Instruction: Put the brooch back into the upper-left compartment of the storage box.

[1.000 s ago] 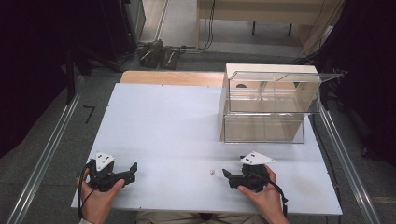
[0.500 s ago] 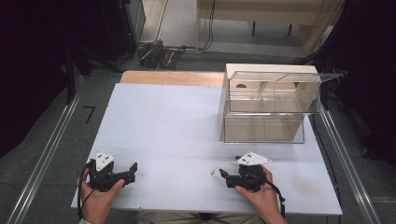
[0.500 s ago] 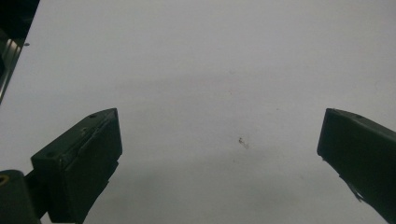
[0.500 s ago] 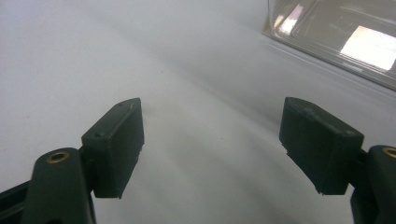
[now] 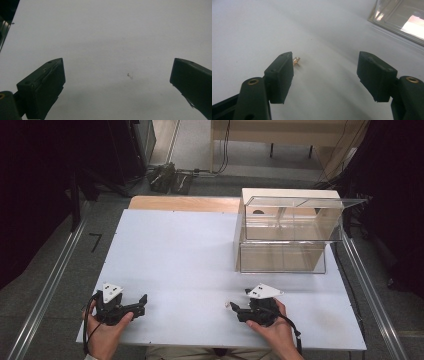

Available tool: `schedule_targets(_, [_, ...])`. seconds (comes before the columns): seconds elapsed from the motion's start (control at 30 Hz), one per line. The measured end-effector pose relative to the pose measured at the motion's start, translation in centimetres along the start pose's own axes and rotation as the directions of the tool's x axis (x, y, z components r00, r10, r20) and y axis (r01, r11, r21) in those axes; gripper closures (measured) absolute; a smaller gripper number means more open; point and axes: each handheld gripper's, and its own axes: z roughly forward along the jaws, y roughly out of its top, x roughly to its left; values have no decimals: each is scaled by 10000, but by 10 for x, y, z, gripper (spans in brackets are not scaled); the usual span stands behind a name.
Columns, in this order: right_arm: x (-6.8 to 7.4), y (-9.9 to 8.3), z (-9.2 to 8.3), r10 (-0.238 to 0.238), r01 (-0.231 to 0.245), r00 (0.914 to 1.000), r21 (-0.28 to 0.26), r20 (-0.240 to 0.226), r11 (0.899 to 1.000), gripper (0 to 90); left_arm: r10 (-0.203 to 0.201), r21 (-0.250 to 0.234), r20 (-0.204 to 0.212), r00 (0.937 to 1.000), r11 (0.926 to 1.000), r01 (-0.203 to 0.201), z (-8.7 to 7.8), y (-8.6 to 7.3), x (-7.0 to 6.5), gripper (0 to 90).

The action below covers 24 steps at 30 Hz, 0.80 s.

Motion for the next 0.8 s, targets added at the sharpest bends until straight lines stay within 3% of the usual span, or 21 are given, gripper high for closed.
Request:
schedule_targets(0.3, [7, 2, 5, -121, 122, 9997, 28, -208, 9999, 341, 4, -6, 9, 10000, 10000, -4, 0, 0, 0, 10])
schedule_targets(0.8, [16, 4, 12, -555, 562, 9963, 86, -651, 9984, 526, 3, -17, 17, 10000, 10000, -3, 0, 0, 0, 10])
